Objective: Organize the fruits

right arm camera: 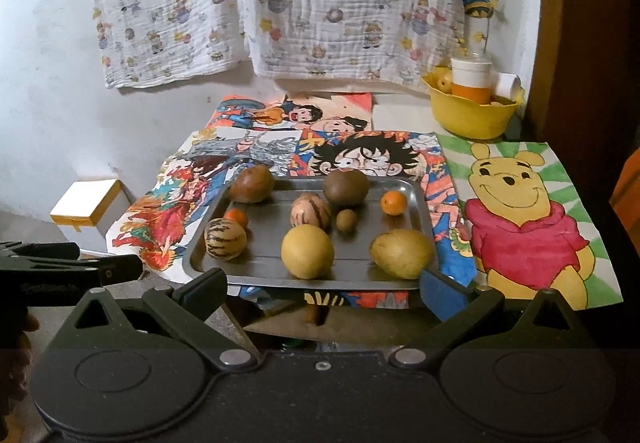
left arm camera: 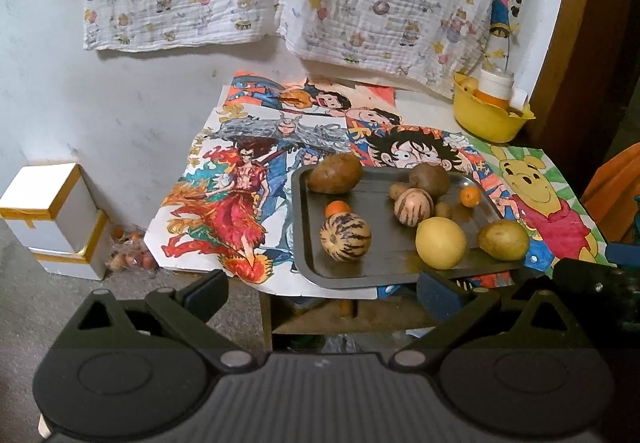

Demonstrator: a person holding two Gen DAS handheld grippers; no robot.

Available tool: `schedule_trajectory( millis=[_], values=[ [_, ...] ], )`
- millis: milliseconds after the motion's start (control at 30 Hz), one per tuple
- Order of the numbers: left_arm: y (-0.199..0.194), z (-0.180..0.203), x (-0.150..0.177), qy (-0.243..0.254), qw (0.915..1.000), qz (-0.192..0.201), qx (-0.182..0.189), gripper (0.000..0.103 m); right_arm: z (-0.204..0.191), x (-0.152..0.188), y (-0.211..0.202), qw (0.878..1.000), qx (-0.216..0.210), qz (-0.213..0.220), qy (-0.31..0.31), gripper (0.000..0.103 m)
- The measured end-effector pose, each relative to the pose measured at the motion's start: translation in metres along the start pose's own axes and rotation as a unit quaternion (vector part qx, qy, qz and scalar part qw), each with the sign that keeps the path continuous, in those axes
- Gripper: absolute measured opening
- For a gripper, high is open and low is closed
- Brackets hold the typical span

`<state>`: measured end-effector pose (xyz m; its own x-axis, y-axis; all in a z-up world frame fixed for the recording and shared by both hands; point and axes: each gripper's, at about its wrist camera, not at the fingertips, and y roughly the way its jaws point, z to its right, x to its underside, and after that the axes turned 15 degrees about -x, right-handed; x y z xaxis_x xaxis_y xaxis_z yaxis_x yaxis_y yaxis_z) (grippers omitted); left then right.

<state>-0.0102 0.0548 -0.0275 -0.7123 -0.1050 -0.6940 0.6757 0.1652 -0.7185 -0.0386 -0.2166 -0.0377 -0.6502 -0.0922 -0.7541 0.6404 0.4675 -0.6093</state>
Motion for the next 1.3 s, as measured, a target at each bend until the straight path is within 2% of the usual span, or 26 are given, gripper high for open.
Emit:
schedule_trajectory(
  millis=[1300],
  values=[
    [0.017,0.005,-0.007,0.0,0.9999,-0.004,-0.009,0.102,0.018,-0.008,0.014,1.0,0.009,-0.004,0.015,0.102]
  ],
)
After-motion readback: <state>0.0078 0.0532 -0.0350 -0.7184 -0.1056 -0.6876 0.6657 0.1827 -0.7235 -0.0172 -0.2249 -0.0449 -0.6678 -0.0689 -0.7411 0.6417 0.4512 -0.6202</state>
